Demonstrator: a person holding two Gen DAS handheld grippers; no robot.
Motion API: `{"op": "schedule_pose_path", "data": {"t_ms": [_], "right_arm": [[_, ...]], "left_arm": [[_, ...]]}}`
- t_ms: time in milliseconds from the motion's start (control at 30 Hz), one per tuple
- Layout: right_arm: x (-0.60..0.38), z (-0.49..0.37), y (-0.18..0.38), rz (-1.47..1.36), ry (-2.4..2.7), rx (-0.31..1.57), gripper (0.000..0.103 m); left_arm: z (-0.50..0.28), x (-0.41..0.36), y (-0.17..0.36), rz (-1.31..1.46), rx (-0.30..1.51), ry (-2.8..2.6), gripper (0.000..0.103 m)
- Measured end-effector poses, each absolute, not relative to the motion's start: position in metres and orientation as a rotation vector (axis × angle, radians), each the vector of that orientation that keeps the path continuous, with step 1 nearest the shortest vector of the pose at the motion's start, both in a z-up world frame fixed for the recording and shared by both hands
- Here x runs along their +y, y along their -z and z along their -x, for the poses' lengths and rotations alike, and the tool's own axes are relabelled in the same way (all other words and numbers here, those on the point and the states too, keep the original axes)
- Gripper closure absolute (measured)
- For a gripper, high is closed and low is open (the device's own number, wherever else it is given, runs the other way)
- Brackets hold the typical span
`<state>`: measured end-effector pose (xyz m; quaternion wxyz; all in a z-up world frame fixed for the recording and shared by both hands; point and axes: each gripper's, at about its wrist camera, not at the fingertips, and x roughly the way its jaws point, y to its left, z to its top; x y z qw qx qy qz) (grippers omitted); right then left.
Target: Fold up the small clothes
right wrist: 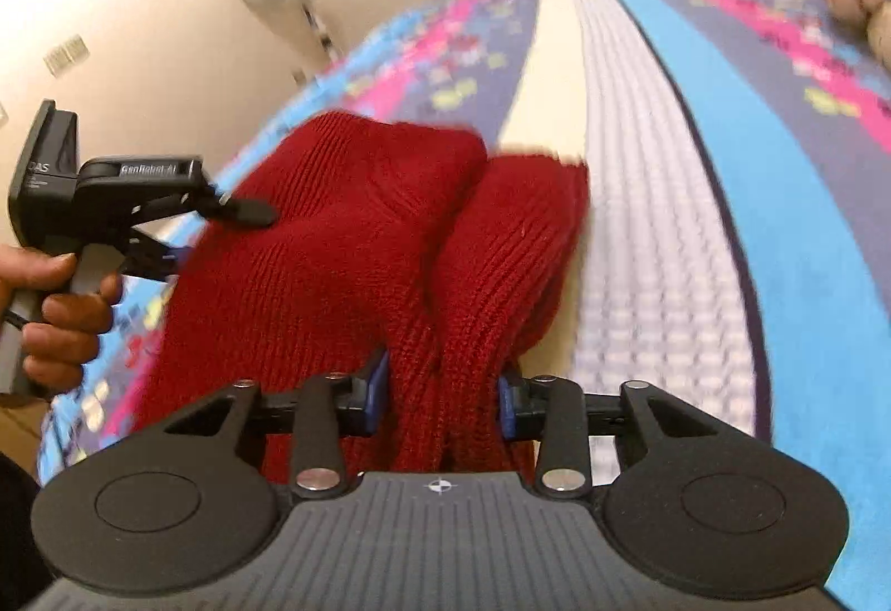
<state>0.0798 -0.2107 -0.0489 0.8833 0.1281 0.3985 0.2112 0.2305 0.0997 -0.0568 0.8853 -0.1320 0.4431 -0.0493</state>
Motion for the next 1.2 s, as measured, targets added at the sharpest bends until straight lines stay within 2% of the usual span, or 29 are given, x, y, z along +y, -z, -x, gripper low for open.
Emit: {"op": "schedule_pose_path", "data": {"t_ms": [133,200,300,467,533,567,600,667,733,867,900,1000,1200], "right_arm": [[-0.214,-0.079,0.048,-0.236,-0.438,0.827,0.061],[-0.215,-0.079,0.049,-0.240,-0.438,0.832,0.061],[-0.211,-0.075,0.049,-0.227,-0.436,0.838,0.061],[-0.211,-0.061,0.039,-0.234,-0.415,0.793,0.059],[-0.214,-0.056,0.035,-0.224,-0.412,0.768,0.059],[-0.214,-0.057,0.038,-0.205,-0.398,0.779,0.059],[-0.215,-0.058,0.043,-0.191,-0.383,0.803,0.052],[-0.217,-0.060,0.053,-0.202,-0.377,0.855,0.050],[-0.217,-0.056,0.051,-0.195,-0.366,0.849,0.051],[-0.218,-0.035,0.027,-0.139,-0.321,0.767,0.049],[-0.219,-0.029,0.021,-0.124,-0.306,0.739,0.047],[-0.226,-0.010,0.008,-0.109,-0.258,0.673,0.029],[-0.233,0.027,-0.009,-0.119,-0.198,0.584,0.017]], "left_arm": [[-0.179,0.084,0.030,0.190,0.770,0.234,0.023],[-0.167,0.068,0.042,0.110,0.786,0.330,0.025],[-0.158,0.031,0.068,-0.286,0.776,0.266,0.019],[-0.133,0.042,0.036,-0.096,0.670,0.279,0.022],[-0.133,0.040,0.047,-0.096,0.742,0.281,0.022],[-0.139,0.032,0.058,-0.144,0.812,0.269,0.017],[-0.141,0.022,0.071,-0.245,0.861,0.241,0.015],[-0.137,0.018,0.074,-0.282,0.865,0.226,0.015],[-0.129,0.021,0.057,-0.206,0.817,0.198,0.015],[-0.094,0.023,0.032,-0.143,0.679,0.131,0.003],[-0.084,0.021,0.027,-0.146,0.651,0.128,0.002],[-0.055,0.012,0.012,-0.130,0.601,0.141,0.002],[0.005,0.000,-0.007,-0.041,0.523,0.067,0.002]]}}
